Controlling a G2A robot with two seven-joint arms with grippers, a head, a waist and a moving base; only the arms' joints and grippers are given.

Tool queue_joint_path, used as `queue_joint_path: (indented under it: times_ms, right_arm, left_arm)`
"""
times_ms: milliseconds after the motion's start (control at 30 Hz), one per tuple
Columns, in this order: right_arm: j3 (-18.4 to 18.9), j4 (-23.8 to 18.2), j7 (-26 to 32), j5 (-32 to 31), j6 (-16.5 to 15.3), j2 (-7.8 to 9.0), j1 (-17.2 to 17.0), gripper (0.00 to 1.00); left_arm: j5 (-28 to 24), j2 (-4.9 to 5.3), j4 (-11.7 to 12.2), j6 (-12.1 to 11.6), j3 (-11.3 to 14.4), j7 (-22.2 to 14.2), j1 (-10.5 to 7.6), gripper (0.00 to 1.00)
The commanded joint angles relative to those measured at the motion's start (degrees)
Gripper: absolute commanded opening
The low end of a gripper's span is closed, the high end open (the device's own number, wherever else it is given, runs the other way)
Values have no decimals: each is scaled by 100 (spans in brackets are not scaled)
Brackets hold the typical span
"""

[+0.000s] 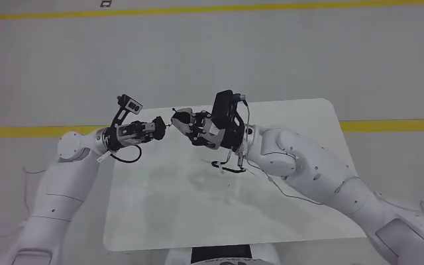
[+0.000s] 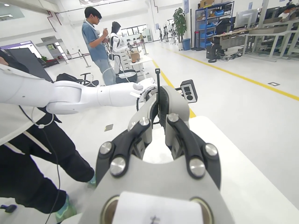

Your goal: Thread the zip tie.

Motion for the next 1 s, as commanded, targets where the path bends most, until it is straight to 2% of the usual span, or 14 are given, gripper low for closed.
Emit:
queue_joint_path:
  times_ms: [0,267,567,667,900,967]
  right_arm:
    - [-102,44,-79,-79,0,47,96,0]
    - [-784,297,-713,-288,0,236,688,0]
    - [-1678,566,-1393,-295,0,342,1430,0]
    - [-1678,566,-1393,-295,0,342,1430,0]
    - [-1678,566,-1393,-295,0,342,1430,0]
    - [-1605,532,-1393,-364,10,335,1314,0]
  left_arm:
    - [-3,1,-13,12,-4,-25,6,0]
    - [-22,19,-43,73,-69,-82,55,0]
    - [-34,57,-144,79,-159,-82,158,0]
    - [120,76,-200,2,-165,-82,170,0]
    - [128,75,-207,8,-164,-40,173,0]
    - [210,74,-332,57,-144,70,206,0]
